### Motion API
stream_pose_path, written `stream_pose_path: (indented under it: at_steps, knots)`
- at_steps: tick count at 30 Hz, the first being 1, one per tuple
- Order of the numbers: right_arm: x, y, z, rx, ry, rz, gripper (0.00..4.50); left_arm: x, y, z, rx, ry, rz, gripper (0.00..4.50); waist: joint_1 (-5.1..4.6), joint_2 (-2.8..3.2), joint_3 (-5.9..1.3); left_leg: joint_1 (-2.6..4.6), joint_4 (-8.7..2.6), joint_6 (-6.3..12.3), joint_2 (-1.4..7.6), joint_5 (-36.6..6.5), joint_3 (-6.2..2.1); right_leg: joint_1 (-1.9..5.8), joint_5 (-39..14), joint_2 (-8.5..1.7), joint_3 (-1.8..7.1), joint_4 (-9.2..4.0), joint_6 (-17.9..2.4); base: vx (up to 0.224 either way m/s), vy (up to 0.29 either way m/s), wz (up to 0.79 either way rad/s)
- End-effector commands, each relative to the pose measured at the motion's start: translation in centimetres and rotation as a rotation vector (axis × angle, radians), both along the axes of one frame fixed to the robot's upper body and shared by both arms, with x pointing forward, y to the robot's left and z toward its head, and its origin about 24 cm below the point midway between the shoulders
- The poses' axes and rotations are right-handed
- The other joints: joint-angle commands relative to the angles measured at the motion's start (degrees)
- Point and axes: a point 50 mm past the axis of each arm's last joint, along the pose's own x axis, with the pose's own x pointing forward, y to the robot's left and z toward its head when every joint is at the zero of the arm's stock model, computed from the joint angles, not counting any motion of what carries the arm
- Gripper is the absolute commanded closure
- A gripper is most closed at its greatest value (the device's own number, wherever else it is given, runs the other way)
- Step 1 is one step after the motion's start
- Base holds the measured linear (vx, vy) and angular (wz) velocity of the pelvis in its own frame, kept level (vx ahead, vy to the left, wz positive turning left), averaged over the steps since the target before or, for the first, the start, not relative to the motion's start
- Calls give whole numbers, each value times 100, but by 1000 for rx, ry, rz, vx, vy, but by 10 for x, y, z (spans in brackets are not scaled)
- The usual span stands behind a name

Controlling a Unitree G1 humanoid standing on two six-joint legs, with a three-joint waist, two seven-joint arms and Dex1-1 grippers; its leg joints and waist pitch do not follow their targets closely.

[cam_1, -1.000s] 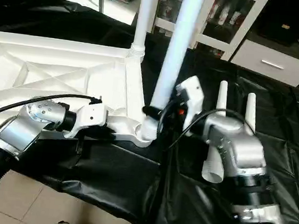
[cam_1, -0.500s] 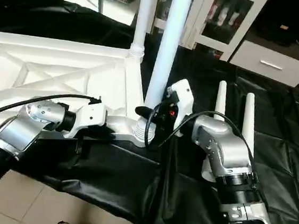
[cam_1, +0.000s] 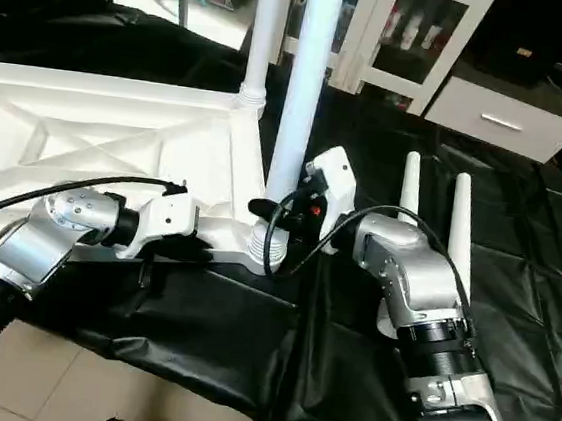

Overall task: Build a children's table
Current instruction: Pick table leg

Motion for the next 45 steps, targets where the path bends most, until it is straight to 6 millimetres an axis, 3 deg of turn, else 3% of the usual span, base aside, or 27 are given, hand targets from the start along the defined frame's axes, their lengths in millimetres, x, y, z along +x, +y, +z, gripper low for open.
stream_pose_path:
  at_steps: [1, 9, 13, 27, 45]
  knots:
    - [-4, 0, -23, -65, 87, -24, 267, -6, -13, -5, 6, 12, -74, 450, 11, 64, -377, 131, -380, 79, 311, -616, -123, 252, -590, -374, 247, -282, -1388, 0, 0, 0]
    - [0, -1, -28, -69, 92, -72, 267, -5, -13, -4, 10, 12, -76, 450, -21, 79, -361, 130, -400, -78, 316, -924, -146, 230, -931, -375, 250, -321, -1277, 0, 0, 0]
    - [1, -6, -27, -36, 86, -106, 267, -5, -13, -4, 9, 9, -70, 450, -26, 51, -363, 125, -396, -48, 314, -887, -142, 233, -857, -379, 252, -316, -1284, 0, 0, 0]
    - [-1, -32, -43, 143, 171, -314, 267, -4, -10, -3, 3, 6, -54, 450, 9, 70, -369, 130, -397, -1, 315, -807, -137, 231, -751, -375, 244, -307, -1343, 0, 0, 0]
    - [-46, -32, -75, 237, 120, -383, 267, 0, -9, -1, 0, -5, -37, 450, 65, 96, -327, 127, -461, -167, 332, -1300, -166, 182, -1194, -396, 252, -390, -1083, 0, 0, 0]
